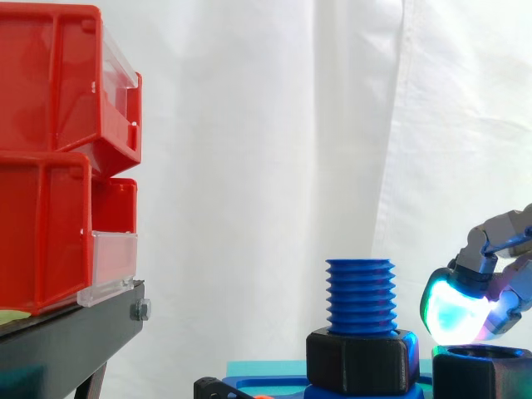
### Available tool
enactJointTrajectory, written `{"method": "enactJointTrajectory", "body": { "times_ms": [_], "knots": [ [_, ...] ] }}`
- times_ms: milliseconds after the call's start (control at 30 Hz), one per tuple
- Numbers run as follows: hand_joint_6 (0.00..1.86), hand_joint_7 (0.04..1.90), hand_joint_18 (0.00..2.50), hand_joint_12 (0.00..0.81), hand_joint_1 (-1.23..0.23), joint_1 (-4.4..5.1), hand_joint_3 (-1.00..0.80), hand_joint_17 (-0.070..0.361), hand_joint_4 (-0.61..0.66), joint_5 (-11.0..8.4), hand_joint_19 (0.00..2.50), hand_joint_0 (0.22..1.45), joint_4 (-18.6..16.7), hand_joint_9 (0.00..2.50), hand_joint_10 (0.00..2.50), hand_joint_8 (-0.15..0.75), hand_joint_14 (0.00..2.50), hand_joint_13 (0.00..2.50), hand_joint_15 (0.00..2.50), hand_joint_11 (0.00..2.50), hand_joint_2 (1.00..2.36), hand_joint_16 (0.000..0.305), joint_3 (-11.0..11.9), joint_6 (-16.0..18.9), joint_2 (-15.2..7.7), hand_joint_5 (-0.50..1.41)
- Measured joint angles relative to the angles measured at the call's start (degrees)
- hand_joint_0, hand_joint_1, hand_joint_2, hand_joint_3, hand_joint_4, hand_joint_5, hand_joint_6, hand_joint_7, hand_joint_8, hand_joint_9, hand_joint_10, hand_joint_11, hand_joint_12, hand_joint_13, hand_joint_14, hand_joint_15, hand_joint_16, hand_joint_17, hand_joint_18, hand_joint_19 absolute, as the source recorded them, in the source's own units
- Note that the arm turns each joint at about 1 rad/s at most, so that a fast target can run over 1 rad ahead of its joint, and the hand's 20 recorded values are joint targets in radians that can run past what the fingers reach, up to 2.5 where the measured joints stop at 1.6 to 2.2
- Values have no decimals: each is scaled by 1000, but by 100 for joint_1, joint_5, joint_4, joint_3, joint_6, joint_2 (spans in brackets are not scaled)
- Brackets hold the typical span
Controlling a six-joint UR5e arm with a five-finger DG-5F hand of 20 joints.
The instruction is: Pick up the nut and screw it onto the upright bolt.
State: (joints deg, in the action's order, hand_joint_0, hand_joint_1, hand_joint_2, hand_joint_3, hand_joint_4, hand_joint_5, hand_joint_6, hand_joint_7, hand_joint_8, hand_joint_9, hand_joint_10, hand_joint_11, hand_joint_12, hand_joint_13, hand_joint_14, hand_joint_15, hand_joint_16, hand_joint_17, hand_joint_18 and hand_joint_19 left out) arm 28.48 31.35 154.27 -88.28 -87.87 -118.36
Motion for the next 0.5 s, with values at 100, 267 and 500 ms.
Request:
{"method": "enactJointTrajectory", "body": {
  "times_ms": [100, 267, 500],
  "knots": [
    [593, 1129, 239, 334, -692, 0, -500, 83, 257, 7, 0, 514, 18, 445, 0, 266, 0, 472, 0, 0, 1000, 37, 1, -2, 1, -164],
    [647, 1076, 262, 330, -660, 0, -500, 82, 239, 16, 0, 517, 39, 467, 0, 268, 0, 489, 0, 0, 1000, 37, 2, 4, 5, -164],
    [778, 928, 261, 319, -628, -1, -475, 79, 191, 16, 0, 544, 103, 475, 0, 262, 0, 490, 0, 0, 1003, 35, 4, 15, 6, -186]
  ]
}}
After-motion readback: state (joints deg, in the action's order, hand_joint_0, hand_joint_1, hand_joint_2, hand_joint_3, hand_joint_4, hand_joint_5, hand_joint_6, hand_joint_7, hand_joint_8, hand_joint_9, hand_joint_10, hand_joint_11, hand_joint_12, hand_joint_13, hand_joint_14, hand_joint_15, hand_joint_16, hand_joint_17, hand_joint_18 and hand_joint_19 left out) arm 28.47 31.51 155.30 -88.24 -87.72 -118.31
